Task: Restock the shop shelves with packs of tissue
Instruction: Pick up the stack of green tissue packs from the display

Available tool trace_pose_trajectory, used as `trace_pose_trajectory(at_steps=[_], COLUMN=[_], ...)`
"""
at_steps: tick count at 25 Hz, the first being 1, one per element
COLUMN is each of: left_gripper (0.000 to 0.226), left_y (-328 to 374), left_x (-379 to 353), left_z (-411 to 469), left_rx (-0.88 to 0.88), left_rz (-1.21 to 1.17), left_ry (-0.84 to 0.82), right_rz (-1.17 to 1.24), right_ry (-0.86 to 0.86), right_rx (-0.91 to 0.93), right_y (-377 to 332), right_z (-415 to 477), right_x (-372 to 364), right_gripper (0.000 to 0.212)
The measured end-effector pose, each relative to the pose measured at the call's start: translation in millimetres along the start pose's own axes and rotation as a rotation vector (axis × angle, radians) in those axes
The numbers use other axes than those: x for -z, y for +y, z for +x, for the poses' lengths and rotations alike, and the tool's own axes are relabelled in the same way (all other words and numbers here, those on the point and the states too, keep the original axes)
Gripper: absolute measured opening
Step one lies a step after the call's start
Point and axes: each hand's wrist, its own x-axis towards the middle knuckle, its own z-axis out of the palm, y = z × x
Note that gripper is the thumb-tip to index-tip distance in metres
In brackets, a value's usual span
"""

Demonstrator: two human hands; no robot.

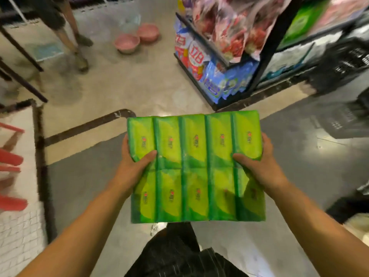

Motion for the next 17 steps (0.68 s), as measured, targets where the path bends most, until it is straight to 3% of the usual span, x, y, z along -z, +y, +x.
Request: trace_pose_trajectory(at_steps=[11, 17], left_gripper=[0.081, 0.091], left_y=[125, 163], left_x=[-254, -395], left_z=[237, 314], left_rx=[-0.162, -0.139], left_rz=[0.007, 0.071], left_ry=[-0.491, -0.535], right_rz=[0.196, 0.183], right_ry=[0.436, 0.474], right_rx=[-0.073, -0.076], right_y=[-33, -37], right_z=[168, 260], right_x=[169, 276], right_gripper=[0.080, 0.086])
